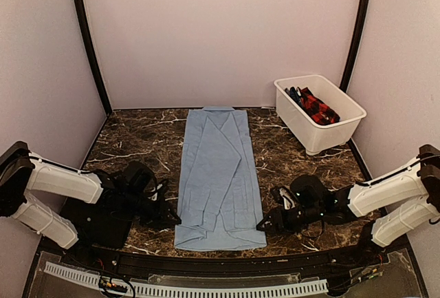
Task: Fold and stack the long sleeve shirts
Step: Adjust the rectangle-folded shirt at the center of the board, then pick up the rectangle-folded shirt from the center of the board.
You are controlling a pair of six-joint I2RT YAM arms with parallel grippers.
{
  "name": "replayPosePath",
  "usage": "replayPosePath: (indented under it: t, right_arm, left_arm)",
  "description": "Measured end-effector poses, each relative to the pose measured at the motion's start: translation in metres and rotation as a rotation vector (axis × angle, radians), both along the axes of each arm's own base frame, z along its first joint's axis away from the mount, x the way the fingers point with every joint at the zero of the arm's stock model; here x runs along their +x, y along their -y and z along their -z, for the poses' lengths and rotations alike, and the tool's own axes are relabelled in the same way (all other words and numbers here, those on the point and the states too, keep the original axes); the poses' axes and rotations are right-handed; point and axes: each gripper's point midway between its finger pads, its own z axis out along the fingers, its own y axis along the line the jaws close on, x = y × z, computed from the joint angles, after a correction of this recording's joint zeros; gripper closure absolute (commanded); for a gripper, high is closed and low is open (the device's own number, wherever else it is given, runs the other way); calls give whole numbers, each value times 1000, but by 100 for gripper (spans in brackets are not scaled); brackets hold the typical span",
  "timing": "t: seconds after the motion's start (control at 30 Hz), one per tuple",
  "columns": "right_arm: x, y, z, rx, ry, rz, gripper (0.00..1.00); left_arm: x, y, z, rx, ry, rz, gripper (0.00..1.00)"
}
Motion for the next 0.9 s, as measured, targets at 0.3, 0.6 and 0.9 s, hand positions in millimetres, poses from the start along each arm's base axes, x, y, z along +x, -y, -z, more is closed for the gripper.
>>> replayPosePath:
  t: [0.3, 0.6, 0.9]
  right_arm:
    - [1, -3, 0, 22, 0, 8, 58]
    - [3, -7, 1, 53, 0, 13, 60]
    - [7, -14, 2, 81, 3, 21, 64]
  left_arm:
    - [-2, 9, 2, -15, -2, 10, 78]
    - [-5, 9, 4, -18, -13, 4, 84]
    - [-8, 11, 4, -43, -32, -4, 89]
